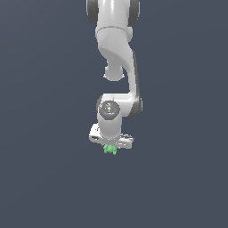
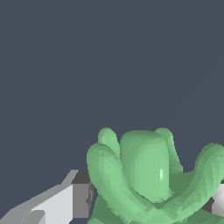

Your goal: Pick up the object and move it to a goal position.

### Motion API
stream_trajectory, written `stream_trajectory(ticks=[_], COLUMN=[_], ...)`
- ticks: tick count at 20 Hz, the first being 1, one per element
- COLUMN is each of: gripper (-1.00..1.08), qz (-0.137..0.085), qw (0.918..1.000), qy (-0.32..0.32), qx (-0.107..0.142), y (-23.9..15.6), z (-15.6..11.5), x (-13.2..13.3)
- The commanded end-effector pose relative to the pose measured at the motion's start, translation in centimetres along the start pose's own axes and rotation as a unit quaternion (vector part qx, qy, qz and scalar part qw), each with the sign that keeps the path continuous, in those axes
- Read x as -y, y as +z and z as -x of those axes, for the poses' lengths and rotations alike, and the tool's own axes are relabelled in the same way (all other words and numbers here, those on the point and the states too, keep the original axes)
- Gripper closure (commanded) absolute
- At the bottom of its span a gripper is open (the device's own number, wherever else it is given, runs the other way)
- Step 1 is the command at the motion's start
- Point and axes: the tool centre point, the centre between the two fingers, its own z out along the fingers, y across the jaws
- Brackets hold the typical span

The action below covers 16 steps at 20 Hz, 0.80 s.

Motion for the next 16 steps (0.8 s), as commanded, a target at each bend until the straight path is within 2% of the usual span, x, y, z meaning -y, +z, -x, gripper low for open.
stream_trajectory(ticks=[1, 9, 16], gripper=[1.08, 1.08, 1.08], qz=[0.0, 0.0, 0.0], qw=[1.0, 1.0, 1.0], qy=[0.0, 0.0, 0.0], qx=[0.0, 0.0, 0.0], y=[-0.2, -3.6, -9.8], z=[0.0, 0.1, 0.2], x=[-0.1, -2.1, -5.8])
